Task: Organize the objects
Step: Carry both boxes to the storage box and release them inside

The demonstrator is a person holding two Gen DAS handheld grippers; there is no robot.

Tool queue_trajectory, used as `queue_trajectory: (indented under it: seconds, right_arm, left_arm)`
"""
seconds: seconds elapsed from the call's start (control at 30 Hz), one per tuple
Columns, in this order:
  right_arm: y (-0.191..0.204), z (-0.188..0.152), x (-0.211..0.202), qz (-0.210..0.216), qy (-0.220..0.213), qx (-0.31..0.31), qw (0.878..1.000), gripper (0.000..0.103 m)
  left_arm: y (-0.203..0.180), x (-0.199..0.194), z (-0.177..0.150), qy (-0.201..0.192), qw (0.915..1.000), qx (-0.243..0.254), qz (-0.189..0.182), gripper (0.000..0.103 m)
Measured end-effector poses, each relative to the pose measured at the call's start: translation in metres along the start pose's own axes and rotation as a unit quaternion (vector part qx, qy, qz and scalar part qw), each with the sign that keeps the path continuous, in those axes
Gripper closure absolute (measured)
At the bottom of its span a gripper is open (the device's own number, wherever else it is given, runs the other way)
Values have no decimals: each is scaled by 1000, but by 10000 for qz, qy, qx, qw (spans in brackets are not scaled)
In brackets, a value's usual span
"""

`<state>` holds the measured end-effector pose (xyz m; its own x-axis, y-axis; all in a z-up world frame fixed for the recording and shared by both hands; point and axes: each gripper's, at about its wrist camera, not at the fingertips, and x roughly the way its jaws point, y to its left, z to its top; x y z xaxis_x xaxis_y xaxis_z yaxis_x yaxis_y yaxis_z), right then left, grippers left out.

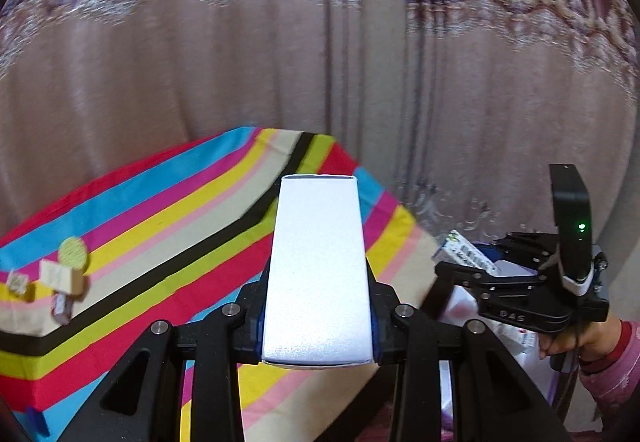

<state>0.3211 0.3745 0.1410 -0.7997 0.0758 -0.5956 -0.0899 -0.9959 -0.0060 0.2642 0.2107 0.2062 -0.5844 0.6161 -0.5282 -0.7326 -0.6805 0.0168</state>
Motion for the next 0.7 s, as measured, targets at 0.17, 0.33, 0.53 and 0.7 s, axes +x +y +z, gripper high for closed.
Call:
queue_trajectory:
  seconds: [0.17, 0.33, 0.53, 0.7]
  right_arm:
    - [-18, -10, -12, -273, 68, 89, 9996, 64]
    - [-34, -20, -19, -505, 165, 245, 9983, 64]
    - [-57, -30, -23, -900, 371, 328, 9947, 64]
    - [-79, -46, -24, -1174, 687, 509, 9894, 64]
  left_arm:
    - [-32, 8, 4, 44, 9990, 332, -309, 66]
    - [-61, 21, 2, 251, 9959, 614, -613, 66]
    - [-95, 47, -10, 626, 9884, 965, -988, 66]
    - [-113, 77, -23, 1095, 9804, 973, -1315, 66]
